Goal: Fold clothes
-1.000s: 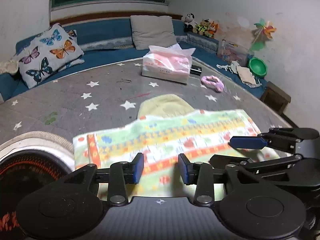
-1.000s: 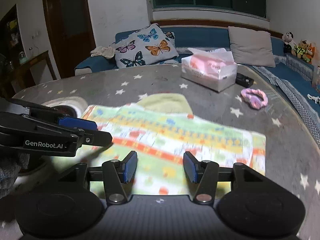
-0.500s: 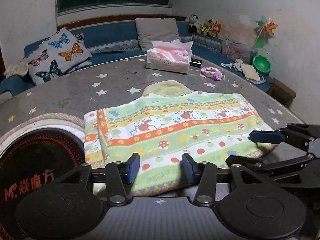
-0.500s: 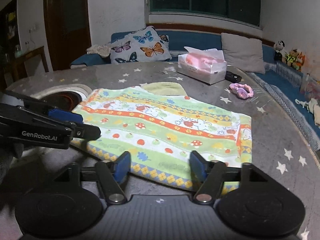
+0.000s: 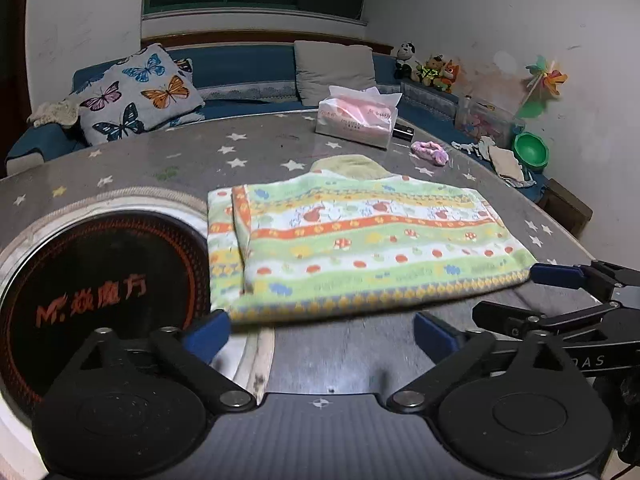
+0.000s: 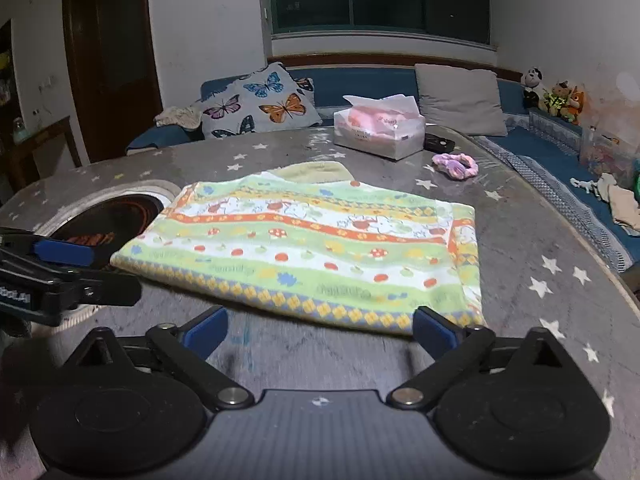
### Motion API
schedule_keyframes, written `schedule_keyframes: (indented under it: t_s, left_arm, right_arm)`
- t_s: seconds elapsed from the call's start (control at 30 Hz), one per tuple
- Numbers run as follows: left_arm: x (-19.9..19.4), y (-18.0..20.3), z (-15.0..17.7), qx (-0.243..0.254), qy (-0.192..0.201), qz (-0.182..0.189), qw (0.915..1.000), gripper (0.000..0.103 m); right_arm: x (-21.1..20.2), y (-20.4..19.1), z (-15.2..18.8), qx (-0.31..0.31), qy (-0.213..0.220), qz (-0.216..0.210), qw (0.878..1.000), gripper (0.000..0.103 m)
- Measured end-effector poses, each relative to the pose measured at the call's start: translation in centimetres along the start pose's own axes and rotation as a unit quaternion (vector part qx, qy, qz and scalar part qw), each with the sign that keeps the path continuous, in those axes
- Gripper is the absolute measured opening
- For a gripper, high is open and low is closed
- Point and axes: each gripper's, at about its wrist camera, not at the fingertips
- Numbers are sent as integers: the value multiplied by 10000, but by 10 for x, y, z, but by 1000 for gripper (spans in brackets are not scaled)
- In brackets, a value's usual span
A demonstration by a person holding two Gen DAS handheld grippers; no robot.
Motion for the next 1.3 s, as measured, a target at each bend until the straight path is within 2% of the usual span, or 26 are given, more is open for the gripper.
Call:
schedule_keyframes:
  t_s: [0.47,0.97,1.3]
  left_arm:
    - [-15,-2,24,-117,-95,-189,9997,103]
    - [-32,6,33,-43,20,-114,9999,103]
    - [-39,14,42,28,-64,-75,9999,103]
  right_arm:
    - [-17,-8,18,34,-75,336,9994,103]
    - [-34,-15,30,169,-88,414,9990,103]
    - [-49,-22,38,195,-64,399,9990,103]
Point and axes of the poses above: each gripper's, at about its wrist camera, not at the fingertips, and x roughly the way its jaws point, y to its right, z to its underside, and after that the axes turned 15 degrees about z, right-handed
